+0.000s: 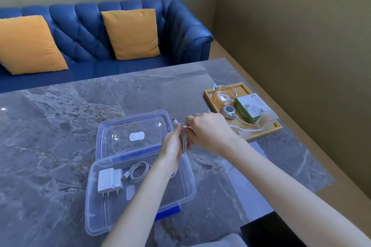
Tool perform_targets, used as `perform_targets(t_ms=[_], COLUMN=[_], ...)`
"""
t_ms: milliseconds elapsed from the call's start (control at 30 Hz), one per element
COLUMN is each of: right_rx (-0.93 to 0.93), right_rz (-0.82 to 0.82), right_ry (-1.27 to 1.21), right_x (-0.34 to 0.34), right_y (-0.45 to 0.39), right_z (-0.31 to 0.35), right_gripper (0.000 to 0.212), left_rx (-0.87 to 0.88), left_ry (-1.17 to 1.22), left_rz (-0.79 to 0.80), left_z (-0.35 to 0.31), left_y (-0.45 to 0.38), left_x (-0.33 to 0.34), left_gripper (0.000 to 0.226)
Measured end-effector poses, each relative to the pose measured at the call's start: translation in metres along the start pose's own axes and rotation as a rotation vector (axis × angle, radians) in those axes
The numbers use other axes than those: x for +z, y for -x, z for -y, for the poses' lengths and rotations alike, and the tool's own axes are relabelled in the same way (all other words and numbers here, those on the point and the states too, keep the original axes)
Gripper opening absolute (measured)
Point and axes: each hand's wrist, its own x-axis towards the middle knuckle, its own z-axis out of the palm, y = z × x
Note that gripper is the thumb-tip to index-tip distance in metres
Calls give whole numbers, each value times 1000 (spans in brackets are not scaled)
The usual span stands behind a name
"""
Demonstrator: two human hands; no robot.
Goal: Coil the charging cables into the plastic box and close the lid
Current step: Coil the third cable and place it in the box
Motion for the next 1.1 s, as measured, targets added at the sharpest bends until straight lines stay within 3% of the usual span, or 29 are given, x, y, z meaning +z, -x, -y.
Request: perform_targets(t_ms=[100,200,367,567,633,800,967,1033,1100], right_rx=[41,73,48,4,-19,-127,-44,8,54], right_rz=[-24,-53,-86,-70,-57,-26,87,110,139], right_ry=[-78,-257,-609,-905,-894,-574,-522,-590,-586], right_x=[6,16,21,32,38,58,69,64,53], right_y=[10,19,37,46,46,44,26,18,9], right_z=[10,18,29,32,31,23,4,-4,-11], right_gripper=[24,35,16,19,22,47,30,31,18], left_rx=[-19,-5,5,2,17,33,-100,-161,-202], left_ry=[217,247,370,380,375,351,176,21,-143], left_rz=[51,123,93,140,166,293,595,638,598], left_z=[-7,-12,-21,-30,-32,-42,-46,-38,-27], left_y=[-4,-1,-2,5,7,16,34,39,43], left_x=[0,-2,-8,-19,-20,-26,-30,-31,-30], left_gripper=[41,44,43,43,43,44,49,50,47])
